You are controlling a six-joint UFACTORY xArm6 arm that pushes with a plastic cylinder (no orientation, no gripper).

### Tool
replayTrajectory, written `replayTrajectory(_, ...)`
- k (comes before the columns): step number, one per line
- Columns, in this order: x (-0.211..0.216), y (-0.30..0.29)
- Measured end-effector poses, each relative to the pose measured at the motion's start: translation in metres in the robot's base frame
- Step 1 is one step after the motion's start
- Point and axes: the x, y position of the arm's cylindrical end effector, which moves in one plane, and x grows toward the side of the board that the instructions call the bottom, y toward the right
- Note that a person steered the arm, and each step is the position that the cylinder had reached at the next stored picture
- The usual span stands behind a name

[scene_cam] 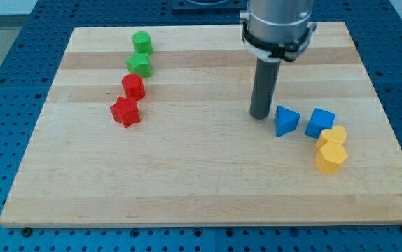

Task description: Move the blue triangle to the left of the yellow hexagon

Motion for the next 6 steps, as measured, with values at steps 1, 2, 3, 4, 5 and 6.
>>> replayTrajectory(1, -0.039, -0.002)
replayTrajectory(2, -0.067, -0.002)
replayTrajectory(3, -0.095, -0.014)
replayTrajectory(4, -0.123, -0.018)
replayTrajectory(5, -0.138, -0.018)
replayTrajectory(6, -0.145, -0.018)
